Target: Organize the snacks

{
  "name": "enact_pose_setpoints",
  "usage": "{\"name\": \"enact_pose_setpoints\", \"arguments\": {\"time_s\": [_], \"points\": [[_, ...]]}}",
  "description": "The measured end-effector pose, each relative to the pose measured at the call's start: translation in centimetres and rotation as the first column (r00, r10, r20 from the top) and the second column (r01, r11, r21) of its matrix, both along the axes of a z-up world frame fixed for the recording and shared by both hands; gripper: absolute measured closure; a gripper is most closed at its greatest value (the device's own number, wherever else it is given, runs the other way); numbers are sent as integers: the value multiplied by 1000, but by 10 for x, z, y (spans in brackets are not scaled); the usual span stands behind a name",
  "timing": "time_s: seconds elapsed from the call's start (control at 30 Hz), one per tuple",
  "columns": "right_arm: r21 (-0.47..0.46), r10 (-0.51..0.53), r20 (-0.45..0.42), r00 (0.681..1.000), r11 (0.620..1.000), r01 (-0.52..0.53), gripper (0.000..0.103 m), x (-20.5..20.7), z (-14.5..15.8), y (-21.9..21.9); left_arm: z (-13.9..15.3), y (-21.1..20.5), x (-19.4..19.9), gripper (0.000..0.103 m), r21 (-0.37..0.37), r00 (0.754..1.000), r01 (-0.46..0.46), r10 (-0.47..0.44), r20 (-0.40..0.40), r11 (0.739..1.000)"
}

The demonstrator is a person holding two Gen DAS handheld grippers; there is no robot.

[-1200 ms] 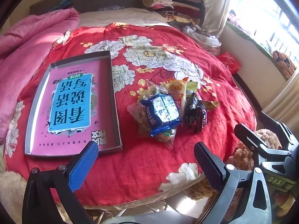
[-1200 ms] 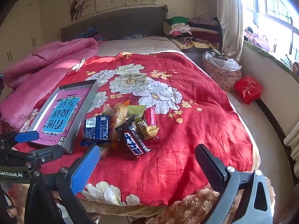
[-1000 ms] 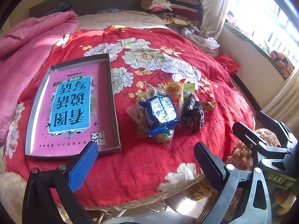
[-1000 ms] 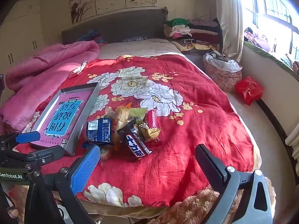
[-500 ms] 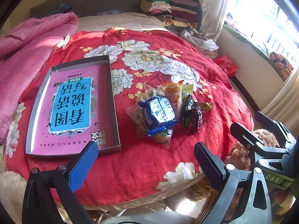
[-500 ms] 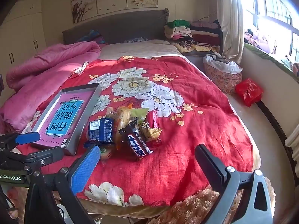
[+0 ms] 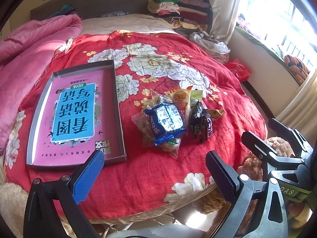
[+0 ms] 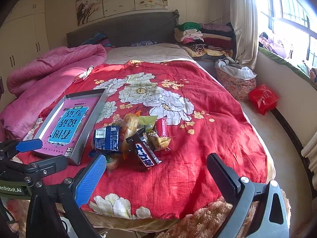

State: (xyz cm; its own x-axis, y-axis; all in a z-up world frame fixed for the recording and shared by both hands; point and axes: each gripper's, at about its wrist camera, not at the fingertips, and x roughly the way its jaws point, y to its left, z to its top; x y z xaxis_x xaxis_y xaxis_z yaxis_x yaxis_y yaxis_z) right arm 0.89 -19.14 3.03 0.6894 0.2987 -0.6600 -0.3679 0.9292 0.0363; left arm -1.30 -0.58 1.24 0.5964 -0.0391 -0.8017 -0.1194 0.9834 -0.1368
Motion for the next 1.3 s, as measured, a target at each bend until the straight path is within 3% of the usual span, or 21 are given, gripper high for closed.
{"name": "enact_pose_setpoints", "arguments": {"time_s": [1.3], "points": [[2, -2, -50, 999, 1000, 2, 0, 17, -14, 7, -9, 7, 18, 1, -5, 1000, -20, 20, -18, 1000]]}}
